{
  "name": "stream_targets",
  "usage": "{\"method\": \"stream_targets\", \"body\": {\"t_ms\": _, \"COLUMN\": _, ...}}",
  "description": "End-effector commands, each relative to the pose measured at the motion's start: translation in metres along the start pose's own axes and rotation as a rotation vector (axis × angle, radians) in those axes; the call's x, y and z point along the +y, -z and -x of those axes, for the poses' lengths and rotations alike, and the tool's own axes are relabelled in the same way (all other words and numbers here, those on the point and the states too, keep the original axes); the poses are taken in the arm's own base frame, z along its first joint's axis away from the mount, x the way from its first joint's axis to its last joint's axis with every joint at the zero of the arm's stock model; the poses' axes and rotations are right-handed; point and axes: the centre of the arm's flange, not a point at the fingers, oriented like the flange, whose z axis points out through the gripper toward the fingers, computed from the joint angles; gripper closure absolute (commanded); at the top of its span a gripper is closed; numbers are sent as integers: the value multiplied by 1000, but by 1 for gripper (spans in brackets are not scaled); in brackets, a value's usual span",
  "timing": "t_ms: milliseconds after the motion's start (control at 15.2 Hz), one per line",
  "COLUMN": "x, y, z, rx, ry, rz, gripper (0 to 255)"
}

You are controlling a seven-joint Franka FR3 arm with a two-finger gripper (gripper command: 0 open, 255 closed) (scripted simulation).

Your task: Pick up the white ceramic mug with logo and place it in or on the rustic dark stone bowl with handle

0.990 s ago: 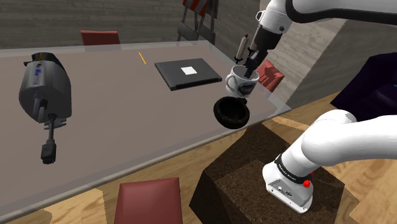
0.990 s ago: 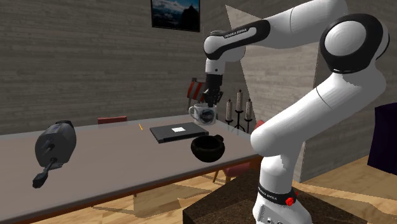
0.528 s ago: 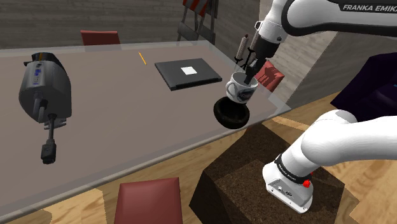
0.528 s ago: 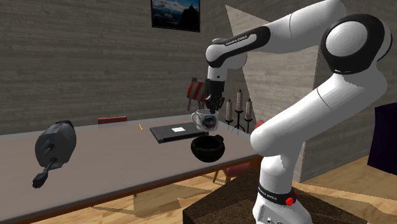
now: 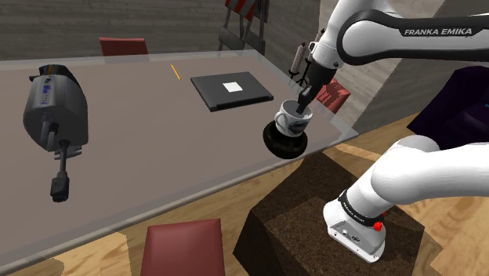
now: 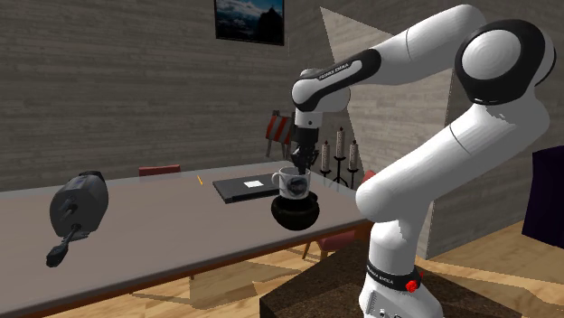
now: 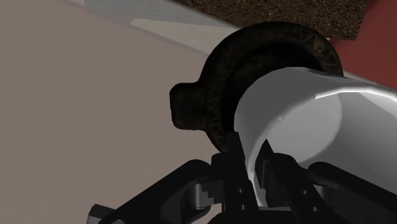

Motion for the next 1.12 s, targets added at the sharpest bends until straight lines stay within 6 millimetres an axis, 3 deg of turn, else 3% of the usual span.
{"method": "stream_targets", "body": {"t_ms": 0, "x": 2, "y": -11, "z": 0, "rx": 1, "ry": 0, "rz": 0, "gripper": 255}}
{"method": "stream_targets", "body": {"t_ms": 66, "x": 2, "y": -18, "z": 0, "rx": 1, "ry": 0, "rz": 0, "gripper": 255}}
{"method": "stream_targets", "body": {"t_ms": 528, "x": 2, "y": -18, "z": 0, "rx": 1, "ry": 0, "rz": 0, "gripper": 255}}
{"method": "stream_targets", "body": {"t_ms": 594, "x": 2, "y": -18, "z": 0, "rx": 1, "ry": 0, "rz": 0, "gripper": 0}}
{"method": "stream_targets", "body": {"t_ms": 924, "x": 2, "y": -18, "z": 0, "rx": 1, "ry": 0, "rz": 0, "gripper": 0}}
{"method": "stream_targets", "body": {"t_ms": 1056, "x": 2, "y": 8, "z": 0, "rx": 1, "ry": 0, "rz": 0, "gripper": 0}}
